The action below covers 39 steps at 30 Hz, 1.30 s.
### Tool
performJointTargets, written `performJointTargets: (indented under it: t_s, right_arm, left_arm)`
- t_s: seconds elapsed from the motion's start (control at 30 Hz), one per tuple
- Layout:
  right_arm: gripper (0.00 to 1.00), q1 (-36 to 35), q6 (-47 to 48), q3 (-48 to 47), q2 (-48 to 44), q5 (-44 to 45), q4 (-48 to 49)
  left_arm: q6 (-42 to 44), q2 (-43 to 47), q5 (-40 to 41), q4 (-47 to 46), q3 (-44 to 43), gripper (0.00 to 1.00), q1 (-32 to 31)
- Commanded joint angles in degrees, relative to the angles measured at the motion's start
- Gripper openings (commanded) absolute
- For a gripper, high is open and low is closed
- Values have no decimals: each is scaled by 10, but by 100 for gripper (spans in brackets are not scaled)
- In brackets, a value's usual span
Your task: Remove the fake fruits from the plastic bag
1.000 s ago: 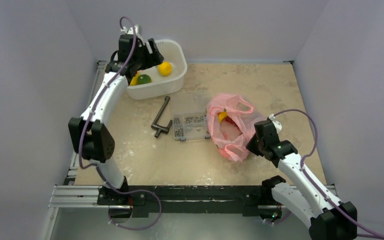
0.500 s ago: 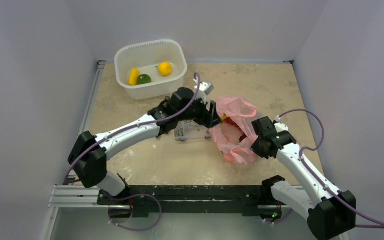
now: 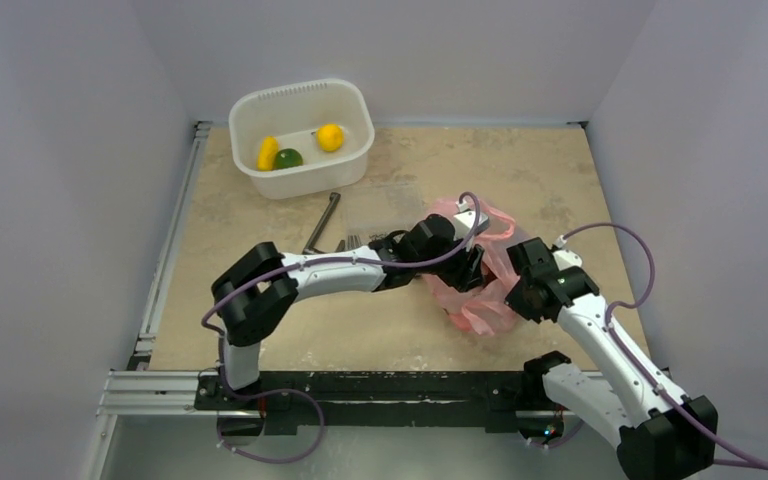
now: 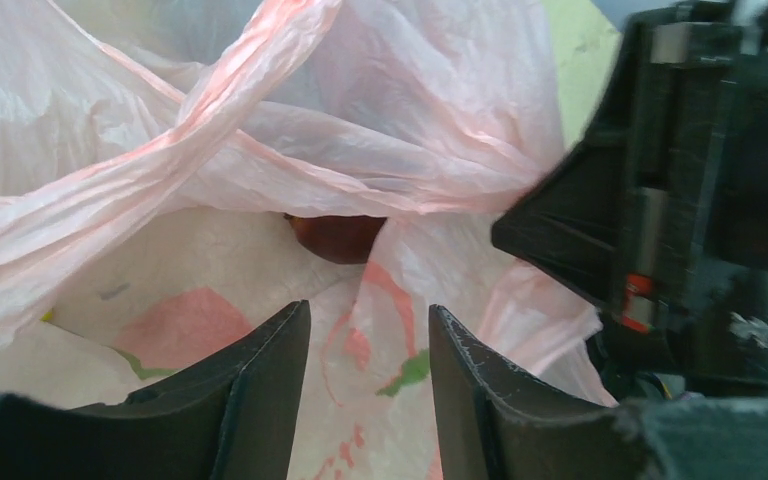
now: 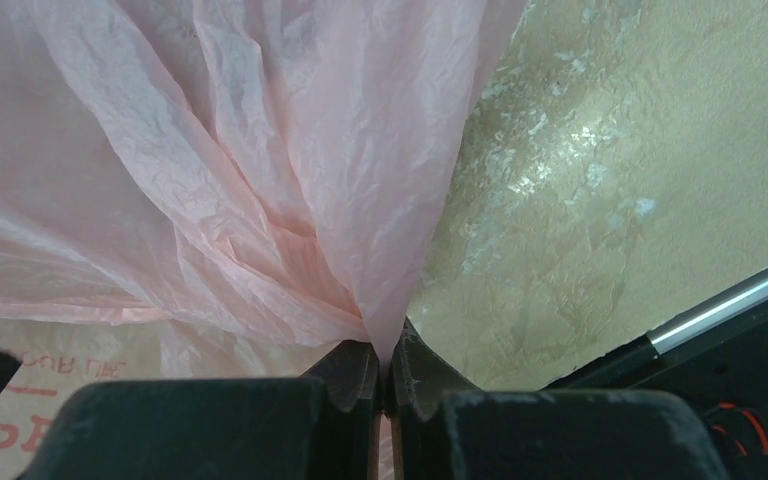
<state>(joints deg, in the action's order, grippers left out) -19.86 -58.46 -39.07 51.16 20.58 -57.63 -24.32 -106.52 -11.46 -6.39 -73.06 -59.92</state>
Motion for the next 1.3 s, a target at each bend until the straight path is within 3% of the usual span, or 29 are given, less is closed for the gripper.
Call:
performJointTargets:
  t_s: [0.0,0.3,0.53,0.83,1.13,1.27]
  right_arm:
    - [0,-1,-11,-11,-8,12,16]
    - [0,-2,6,-1,-12,-6,28]
    - [0,-2,8,-4,-14,-1,26]
    - [0,-2,15,-7,-11,-3,27]
    - [0,-2,23,-1,-17,-12,33]
    - [0,-2,21,0,-20,-15,38]
  left_arm:
    - [4,-37,36,-13,-52,45,0]
    - [5,-129,53,58,-173,39,8]
    - [8,-163,11,93,-206,40,13]
    - [-16,-187,-63,62,-219,62,13]
    - [-45,-177,-88,-8,-195,71,12]
    - [-54,-201,-59,53,-230,72,9]
